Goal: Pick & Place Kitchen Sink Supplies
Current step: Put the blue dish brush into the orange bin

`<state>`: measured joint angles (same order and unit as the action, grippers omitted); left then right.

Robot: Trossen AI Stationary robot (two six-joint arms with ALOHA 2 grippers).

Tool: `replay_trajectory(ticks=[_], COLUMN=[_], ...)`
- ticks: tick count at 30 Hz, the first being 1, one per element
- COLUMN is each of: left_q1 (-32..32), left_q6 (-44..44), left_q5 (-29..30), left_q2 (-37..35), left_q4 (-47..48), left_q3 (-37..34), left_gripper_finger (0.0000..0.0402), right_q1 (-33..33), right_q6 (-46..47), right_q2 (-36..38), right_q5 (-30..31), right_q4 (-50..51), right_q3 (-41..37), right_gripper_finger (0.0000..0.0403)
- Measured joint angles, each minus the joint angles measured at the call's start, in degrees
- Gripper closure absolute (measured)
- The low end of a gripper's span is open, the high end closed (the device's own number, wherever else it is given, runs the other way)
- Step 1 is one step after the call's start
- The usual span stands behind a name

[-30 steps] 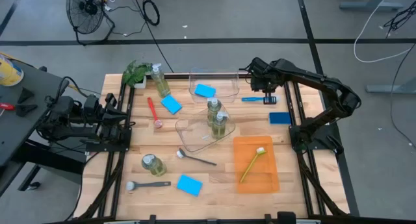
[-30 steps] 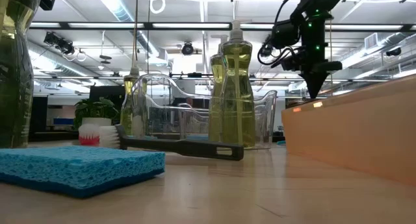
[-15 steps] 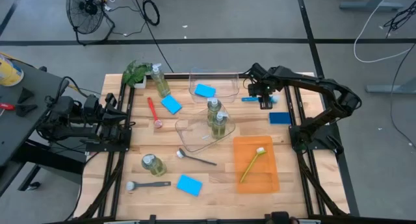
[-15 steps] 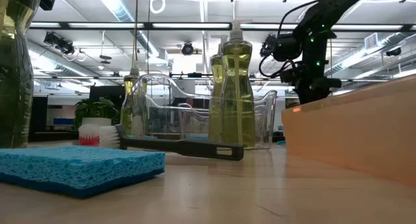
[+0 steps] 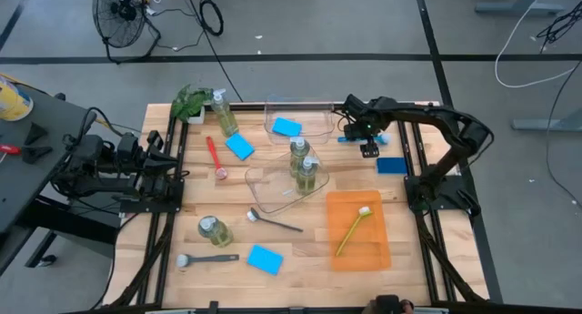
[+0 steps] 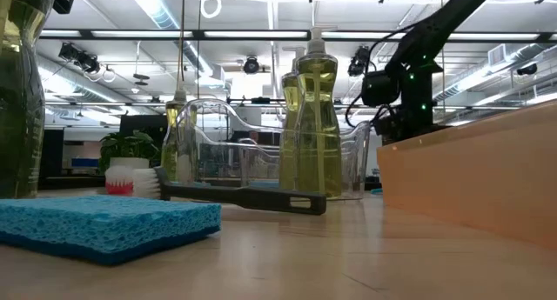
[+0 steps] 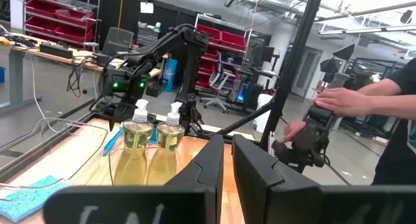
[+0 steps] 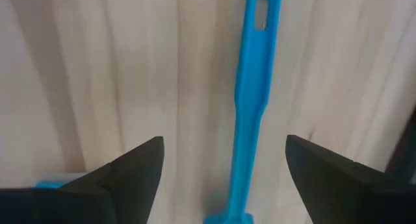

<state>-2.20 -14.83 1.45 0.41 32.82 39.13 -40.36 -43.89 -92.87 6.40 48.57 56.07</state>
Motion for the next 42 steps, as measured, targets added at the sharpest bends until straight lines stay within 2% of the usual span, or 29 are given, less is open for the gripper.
replay_trajectory(ticks=[8, 14, 20, 29, 32, 42], left_q1=[-0.02, -0.02, -0.02, -0.02, -0.02, -0.01], left_q6=[-0.01, 0.00, 0.00, 0.00, 0.00, 0.00], left_q5=[0.00, 0.00, 0.00, -0.02, 0.00, 0.00], left_q2=[0.00, 0.00, 0.00, 0.02, 0.00, 0.00], left_q4=[0.01, 0.00, 0.02, 0.02, 0.01, 0.01], left_q3=[0.00, 0.00, 0.00, 0.00, 0.00, 0.00], left_gripper_finger=[0.0365, 0.0365, 0.0365, 0.0365, 0.0365, 0.0365], right_q1=[-1.55, -2.29, -2.27, -2.36, -2.36, -2.33], right_q6=[1.38, 1.39, 1.40, 2.92, 3.40, 4.95], right_q2=[-3.82, -5.45, -5.47, -5.47, -5.47, -4.36], right_q5=[2.57, 3.20, 2.89, 6.68, 6.93, 7.82], right_q4=[-1.56, -1.33, -1.48, -1.02, -0.60, 3.34], right_q3=[0.00, 0.00, 0.00, 0.00, 0.00, 0.04], right_gripper_finger=[0.0092, 0.0135, 0.0211, 0.0346, 0.0377, 0.0386])
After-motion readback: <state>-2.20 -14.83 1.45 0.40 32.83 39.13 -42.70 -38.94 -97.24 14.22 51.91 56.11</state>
